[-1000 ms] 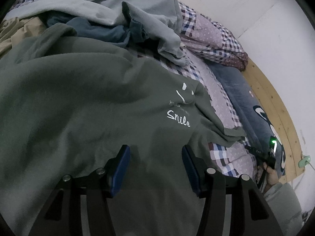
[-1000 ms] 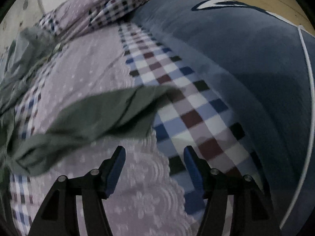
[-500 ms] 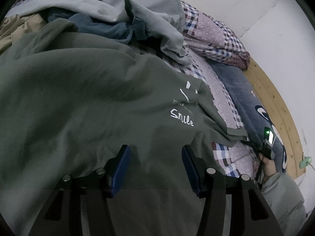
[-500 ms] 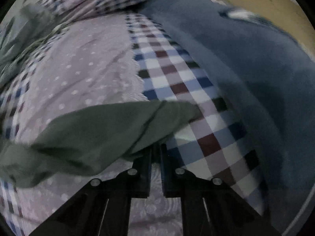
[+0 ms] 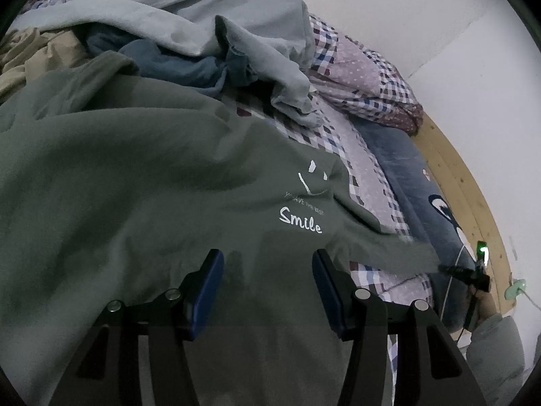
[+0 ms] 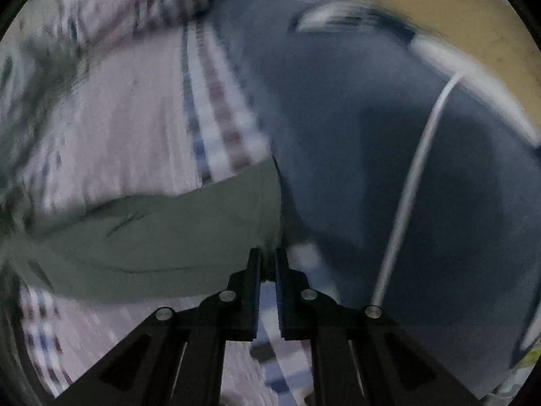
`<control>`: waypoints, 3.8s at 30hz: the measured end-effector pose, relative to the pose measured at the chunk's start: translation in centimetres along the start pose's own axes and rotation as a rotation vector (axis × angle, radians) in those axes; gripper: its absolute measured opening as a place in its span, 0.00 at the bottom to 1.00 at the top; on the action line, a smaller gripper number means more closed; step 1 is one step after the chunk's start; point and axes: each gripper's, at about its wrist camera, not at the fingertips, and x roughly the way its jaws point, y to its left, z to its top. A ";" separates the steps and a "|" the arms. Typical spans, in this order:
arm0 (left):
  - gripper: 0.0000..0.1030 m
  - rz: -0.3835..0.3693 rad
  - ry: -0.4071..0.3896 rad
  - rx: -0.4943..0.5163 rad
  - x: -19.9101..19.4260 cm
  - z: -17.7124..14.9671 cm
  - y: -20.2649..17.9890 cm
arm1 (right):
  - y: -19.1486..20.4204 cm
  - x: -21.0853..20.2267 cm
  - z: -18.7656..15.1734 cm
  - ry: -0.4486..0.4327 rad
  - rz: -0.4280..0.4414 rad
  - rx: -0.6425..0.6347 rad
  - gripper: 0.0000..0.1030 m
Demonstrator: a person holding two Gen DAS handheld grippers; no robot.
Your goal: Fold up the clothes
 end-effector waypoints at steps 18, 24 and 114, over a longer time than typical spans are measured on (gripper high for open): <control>0.56 0.011 -0.028 -0.008 -0.5 0.4 0.0 | 17.2 -3.7 0.0 -0.185 0.276 -0.361 0.43; 0.56 0.004 -0.039 -0.008 -0.8 0.7 -0.1 | 26.3 -0.6 1.4 -0.157 0.402 -0.546 0.43; 0.04 0.438 -0.370 -0.255 -15.1 12.6 17.1 | 45.2 -4.6 -17.3 -0.234 0.583 -0.436 0.53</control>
